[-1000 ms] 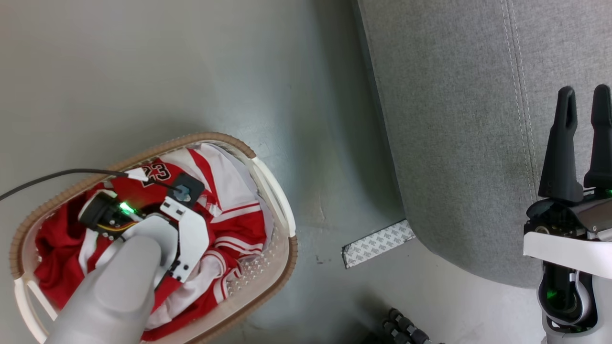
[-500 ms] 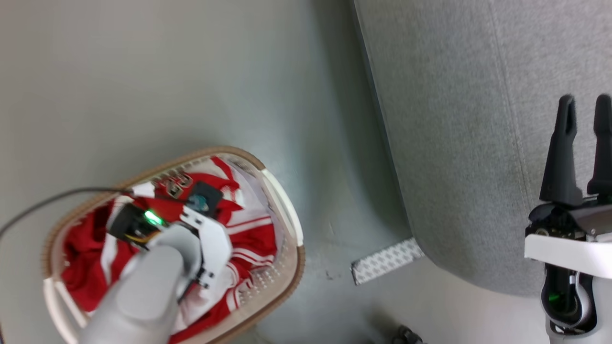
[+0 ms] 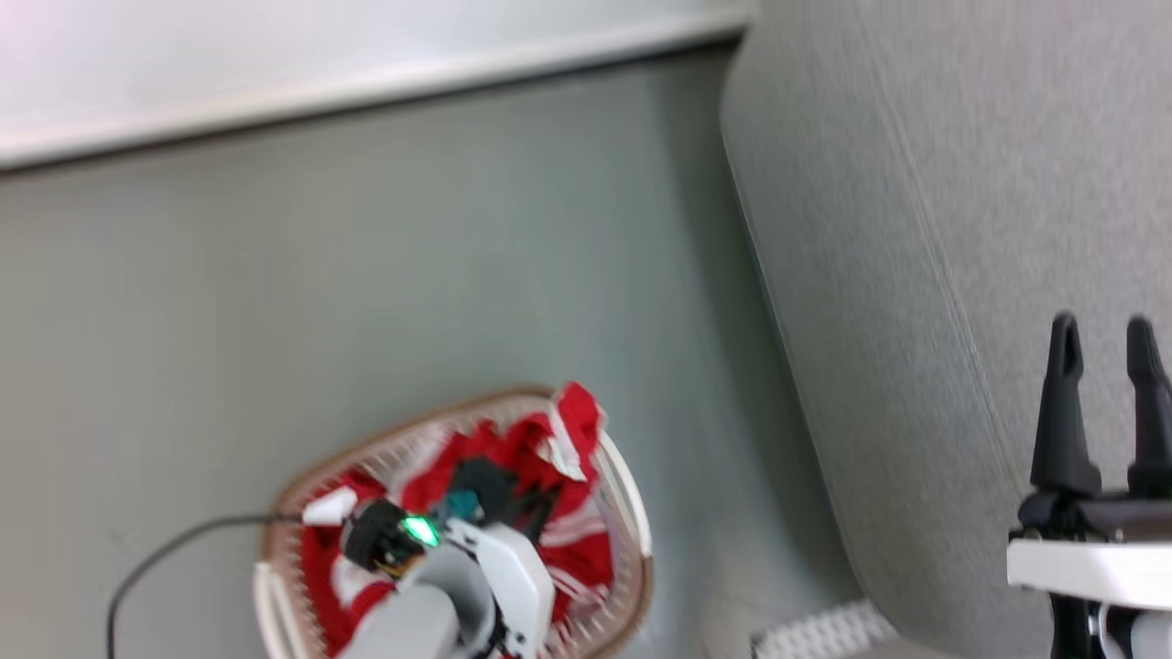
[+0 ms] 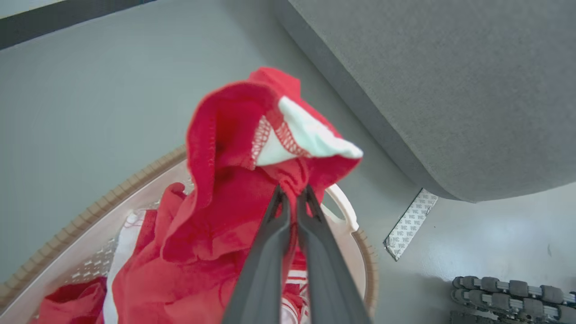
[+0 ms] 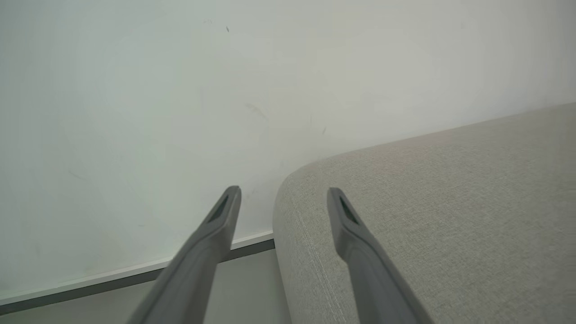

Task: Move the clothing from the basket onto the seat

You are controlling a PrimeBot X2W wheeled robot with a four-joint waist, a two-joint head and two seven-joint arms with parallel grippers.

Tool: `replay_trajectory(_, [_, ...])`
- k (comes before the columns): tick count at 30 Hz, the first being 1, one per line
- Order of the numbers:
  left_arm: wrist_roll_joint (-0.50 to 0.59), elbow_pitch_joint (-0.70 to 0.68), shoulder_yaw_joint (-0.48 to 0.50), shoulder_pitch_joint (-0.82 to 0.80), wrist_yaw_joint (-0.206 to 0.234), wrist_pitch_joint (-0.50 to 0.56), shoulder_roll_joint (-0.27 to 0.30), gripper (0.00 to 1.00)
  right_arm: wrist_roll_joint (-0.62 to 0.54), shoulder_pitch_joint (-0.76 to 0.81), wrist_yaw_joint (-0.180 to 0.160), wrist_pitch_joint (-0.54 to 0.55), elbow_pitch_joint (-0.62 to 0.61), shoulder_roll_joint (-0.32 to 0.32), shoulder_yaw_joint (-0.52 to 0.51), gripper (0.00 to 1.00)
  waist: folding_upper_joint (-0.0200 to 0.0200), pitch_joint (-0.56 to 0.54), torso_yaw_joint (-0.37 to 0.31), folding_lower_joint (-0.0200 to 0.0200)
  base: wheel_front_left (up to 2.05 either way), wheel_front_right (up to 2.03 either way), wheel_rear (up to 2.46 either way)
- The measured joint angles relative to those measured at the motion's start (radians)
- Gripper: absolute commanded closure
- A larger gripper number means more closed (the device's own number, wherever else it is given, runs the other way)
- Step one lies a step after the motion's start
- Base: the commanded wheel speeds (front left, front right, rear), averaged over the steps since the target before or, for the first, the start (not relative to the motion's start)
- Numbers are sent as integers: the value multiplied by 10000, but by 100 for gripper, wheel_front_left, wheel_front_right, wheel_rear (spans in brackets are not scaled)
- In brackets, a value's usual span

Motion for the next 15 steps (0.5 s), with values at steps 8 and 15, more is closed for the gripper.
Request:
replay_trajectory(8, [-715,-1162,-67,1191,247,-539,-201,100,-702,1059,0,2,339,2,-318,0,0,-2109,908,-1,0,0,0])
replay_trajectory(15, [-1026,-2347,222,2076,834,-905,-119,100,-1269,1806,2,0,660,-2,-378,0,0,-3748,1708,-2,0,0,0])
